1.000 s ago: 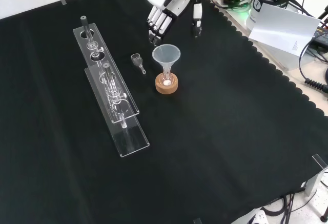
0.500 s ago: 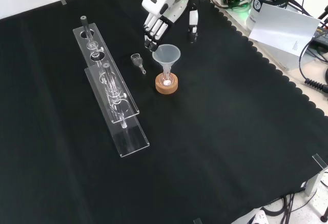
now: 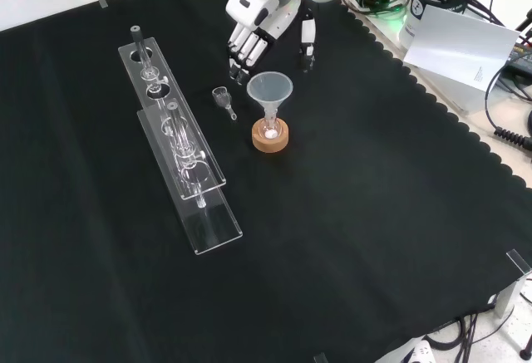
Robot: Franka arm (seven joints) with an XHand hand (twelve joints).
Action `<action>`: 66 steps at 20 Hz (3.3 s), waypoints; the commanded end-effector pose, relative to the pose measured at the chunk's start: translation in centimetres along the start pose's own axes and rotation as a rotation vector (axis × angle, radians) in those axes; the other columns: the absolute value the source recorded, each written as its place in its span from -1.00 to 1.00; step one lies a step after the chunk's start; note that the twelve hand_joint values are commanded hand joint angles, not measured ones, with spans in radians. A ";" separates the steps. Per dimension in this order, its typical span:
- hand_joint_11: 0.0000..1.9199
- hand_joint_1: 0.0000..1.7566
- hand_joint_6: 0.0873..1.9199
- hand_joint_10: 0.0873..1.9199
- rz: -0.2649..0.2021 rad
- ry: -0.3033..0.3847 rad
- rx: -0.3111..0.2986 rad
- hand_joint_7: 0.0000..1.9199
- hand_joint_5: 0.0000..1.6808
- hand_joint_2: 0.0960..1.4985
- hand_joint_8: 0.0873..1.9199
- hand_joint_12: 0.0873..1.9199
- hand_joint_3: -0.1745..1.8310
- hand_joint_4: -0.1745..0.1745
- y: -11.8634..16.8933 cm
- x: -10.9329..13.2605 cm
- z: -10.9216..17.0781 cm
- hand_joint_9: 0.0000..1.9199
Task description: Remove the funnel from the round-bottom flask.
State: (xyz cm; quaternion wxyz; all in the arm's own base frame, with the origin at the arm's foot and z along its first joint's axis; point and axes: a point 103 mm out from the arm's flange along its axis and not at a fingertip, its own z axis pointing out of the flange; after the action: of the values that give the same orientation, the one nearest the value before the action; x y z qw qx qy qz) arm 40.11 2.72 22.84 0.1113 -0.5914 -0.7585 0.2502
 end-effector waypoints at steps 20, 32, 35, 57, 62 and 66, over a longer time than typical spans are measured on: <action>-0.74 -0.21 -1.00 -0.10 -0.020 -0.029 -0.001 -0.94 -1.00 0.11 -1.00 0.45 -1.00 -0.81 3.4 0.9 1.6 -0.95; -0.73 -0.20 -1.00 -0.17 -0.022 -0.071 0.017 -0.98 -1.00 0.12 -0.73 0.43 -1.00 -0.81 3.8 0.8 2.1 -0.85; -0.73 -0.19 -1.00 -0.18 -0.030 -0.066 0.012 -1.00 -1.00 0.13 -0.62 0.43 -1.00 -0.81 3.7 0.1 2.3 -0.82; -0.59 -0.06 -1.00 -0.41 -0.032 -0.162 -0.092 -0.54 -0.46 0.30 -0.29 0.34 -1.00 -0.52 2.6 1.4 -0.1 -0.42; -0.59 -0.06 -1.00 -0.41 -0.020 -0.152 -0.119 -0.54 -0.45 0.31 -0.29 0.34 -1.00 -0.51 1.4 1.2 -1.9 -0.41; -0.59 -0.06 -1.00 -0.41 -0.008 -0.136 -0.144 -0.54 -0.45 0.31 -0.29 0.34 -1.00 -0.51 0.0 0.8 -3.6 -0.41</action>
State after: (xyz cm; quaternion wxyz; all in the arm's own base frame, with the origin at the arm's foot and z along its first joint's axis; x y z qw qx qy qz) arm 42.15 4.32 23.18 0.0197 -0.5696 -0.7833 0.2482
